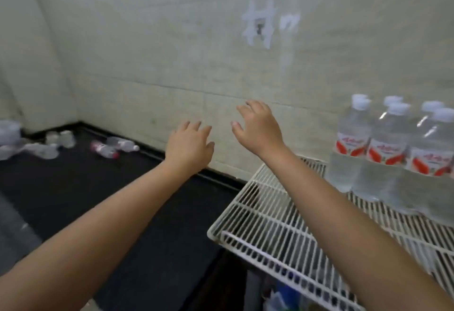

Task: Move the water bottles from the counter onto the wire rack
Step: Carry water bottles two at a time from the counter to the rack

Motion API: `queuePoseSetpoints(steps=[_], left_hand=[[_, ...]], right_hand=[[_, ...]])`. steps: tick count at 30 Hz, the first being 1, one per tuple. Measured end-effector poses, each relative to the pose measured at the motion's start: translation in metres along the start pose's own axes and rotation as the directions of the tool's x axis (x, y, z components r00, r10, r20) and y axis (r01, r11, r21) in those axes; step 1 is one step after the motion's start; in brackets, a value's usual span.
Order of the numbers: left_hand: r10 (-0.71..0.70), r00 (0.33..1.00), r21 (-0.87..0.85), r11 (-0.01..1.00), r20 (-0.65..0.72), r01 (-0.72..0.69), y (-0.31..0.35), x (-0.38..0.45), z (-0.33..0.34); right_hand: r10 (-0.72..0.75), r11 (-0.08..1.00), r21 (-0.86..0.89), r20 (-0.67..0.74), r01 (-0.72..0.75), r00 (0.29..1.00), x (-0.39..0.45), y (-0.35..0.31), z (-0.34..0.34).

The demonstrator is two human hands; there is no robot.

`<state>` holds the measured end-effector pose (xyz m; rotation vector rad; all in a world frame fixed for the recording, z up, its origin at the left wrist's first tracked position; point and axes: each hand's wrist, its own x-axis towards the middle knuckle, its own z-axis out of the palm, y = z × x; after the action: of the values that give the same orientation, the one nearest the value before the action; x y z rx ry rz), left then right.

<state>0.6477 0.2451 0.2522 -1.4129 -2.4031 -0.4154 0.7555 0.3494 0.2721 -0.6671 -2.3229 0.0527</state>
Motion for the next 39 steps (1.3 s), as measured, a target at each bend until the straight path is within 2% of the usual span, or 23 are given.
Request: queuePoseSetpoints(steps=[3,6,10,14,15,18,21,26,33,39], left_hand=[[-0.088,0.992,0.036,0.995,-0.094,0.091,-0.08,-0.046,-0.007],[-0.281,0.959,0.076,0.956,-0.037,0.283,-0.155,-0.086,-0.009],[-0.47,0.883,0.102,0.879,0.021,0.465,-0.252,-0.126,-0.005],[-0.569,0.818,0.188,0.815,0.086,0.548,-0.355,-0.164,-0.001],[-0.585,0.806,0.2,0.803,0.086,0.561,-0.377,-0.173,-0.001],[-0.619,0.778,0.191,0.78,0.103,0.595,-0.432,-0.194,0.008],[-0.644,0.746,0.183,0.764,0.168,0.619,-0.478,-0.206,0.029],[-0.645,0.703,0.155,0.76,0.298,0.631,-0.538,-0.192,0.082],[-0.548,0.742,0.165,0.832,0.386,0.53,-0.627,-0.1,0.151],[-0.515,0.74,0.207,0.856,0.433,0.474,-0.714,0.005,0.187]], right_hand=[[-0.124,0.99,0.077,0.061,0.119,0.99,0.01,-0.068,0.046],[-0.244,0.957,0.176,0.057,0.231,0.968,0.01,-0.143,0.099],[-0.351,0.918,0.261,0.185,0.298,0.918,0.005,-0.24,0.17],[-0.368,0.909,0.297,0.246,0.291,0.897,0.003,-0.326,0.25],[-0.361,0.918,0.281,0.299,0.28,0.883,0.001,-0.347,0.265],[-0.323,0.939,0.256,0.423,0.23,0.846,-0.009,-0.393,0.308],[-0.331,0.934,0.285,0.452,0.217,0.828,-0.019,-0.427,0.35],[-0.237,0.968,0.211,0.592,0.136,0.77,-0.015,-0.444,0.423],[-0.097,0.994,0.106,0.628,0.038,0.772,0.068,-0.428,0.541],[0.022,0.987,0.112,0.614,-0.115,0.789,0.169,-0.406,0.623]])
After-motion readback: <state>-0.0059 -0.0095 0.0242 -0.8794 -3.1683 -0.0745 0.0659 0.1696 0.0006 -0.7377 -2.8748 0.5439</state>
